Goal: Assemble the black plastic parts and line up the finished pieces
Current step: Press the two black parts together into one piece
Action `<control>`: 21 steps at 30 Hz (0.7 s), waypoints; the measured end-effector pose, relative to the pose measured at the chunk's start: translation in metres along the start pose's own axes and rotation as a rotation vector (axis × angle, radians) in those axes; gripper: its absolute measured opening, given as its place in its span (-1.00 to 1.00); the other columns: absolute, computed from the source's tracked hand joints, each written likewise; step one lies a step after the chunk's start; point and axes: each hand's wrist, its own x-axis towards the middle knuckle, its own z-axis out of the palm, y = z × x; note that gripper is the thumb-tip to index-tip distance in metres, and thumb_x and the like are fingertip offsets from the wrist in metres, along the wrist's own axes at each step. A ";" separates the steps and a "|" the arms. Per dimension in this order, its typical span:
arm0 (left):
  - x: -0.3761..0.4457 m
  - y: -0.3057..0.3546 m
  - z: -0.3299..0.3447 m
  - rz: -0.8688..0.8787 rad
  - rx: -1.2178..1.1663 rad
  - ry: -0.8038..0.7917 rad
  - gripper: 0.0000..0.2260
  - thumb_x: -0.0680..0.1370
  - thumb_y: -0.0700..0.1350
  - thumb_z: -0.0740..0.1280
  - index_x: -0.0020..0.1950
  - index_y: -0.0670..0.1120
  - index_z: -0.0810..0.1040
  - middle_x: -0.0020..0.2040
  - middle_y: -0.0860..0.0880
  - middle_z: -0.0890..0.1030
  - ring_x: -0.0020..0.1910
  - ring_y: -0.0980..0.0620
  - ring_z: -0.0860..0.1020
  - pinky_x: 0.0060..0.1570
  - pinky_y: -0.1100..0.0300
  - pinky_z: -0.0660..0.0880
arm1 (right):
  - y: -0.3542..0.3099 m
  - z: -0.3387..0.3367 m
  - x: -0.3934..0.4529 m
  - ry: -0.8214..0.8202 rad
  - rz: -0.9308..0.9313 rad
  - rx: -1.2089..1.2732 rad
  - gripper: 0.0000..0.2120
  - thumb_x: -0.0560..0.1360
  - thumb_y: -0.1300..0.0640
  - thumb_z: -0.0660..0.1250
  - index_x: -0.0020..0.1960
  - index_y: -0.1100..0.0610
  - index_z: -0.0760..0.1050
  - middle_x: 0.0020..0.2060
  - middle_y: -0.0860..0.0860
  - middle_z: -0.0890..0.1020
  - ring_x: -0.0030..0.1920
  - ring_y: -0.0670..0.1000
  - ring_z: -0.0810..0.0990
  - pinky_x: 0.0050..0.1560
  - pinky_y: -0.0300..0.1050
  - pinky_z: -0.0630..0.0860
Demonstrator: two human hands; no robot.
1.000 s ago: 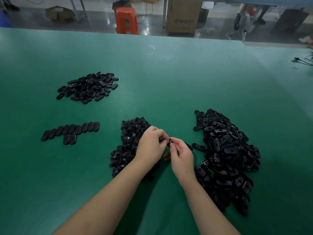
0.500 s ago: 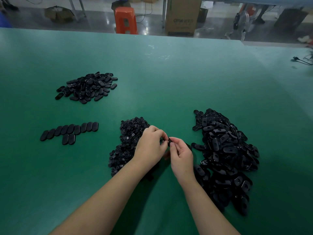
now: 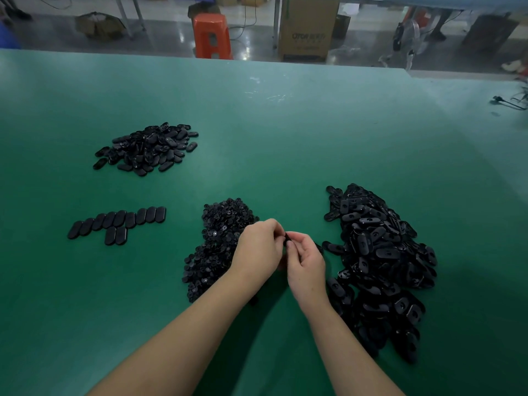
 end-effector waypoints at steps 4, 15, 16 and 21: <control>0.003 -0.004 -0.004 -0.068 -0.089 -0.045 -0.93 0.56 -0.16 0.38 -0.07 -0.03 0.66 -0.22 0.09 0.62 -0.20 0.08 0.59 -0.04 0.20 0.53 | 0.000 0.000 0.000 -0.008 -0.004 -0.009 -0.76 0.66 0.20 0.25 0.04 -0.15 0.55 -0.19 -0.12 0.71 -0.25 -0.12 0.66 -0.19 -0.23 0.59; 0.009 -0.014 -0.008 -0.061 -0.170 -0.057 -0.73 0.45 -0.08 0.54 0.13 0.07 0.62 -0.06 0.07 0.56 -0.20 0.12 0.50 -0.08 0.24 0.43 | 0.001 -0.002 0.001 -0.033 0.006 0.090 -0.77 0.65 0.28 0.24 0.02 -0.04 0.53 -0.27 -0.06 0.67 -0.35 -0.06 0.60 -0.26 -0.17 0.57; 0.010 -0.015 -0.008 -0.064 -0.196 -0.089 -0.77 0.44 -0.08 0.55 0.07 0.05 0.66 -0.13 0.08 0.60 -0.24 0.14 0.50 -0.14 0.27 0.42 | 0.002 -0.002 0.001 -0.038 0.008 0.098 -0.78 0.65 0.29 0.24 0.02 -0.02 0.52 -0.29 -0.07 0.65 -0.36 -0.08 0.58 -0.26 -0.18 0.56; 0.010 -0.017 -0.008 -0.119 -0.316 -0.159 -0.96 0.46 -0.14 0.53 -0.12 -0.05 0.72 -0.45 0.11 0.59 -0.49 0.14 0.49 -0.40 0.21 0.54 | 0.004 -0.002 0.002 -0.048 0.012 0.105 -0.82 0.65 0.26 0.25 0.05 -0.01 0.50 -0.24 -0.06 0.65 -0.32 -0.08 0.55 -0.23 -0.14 0.56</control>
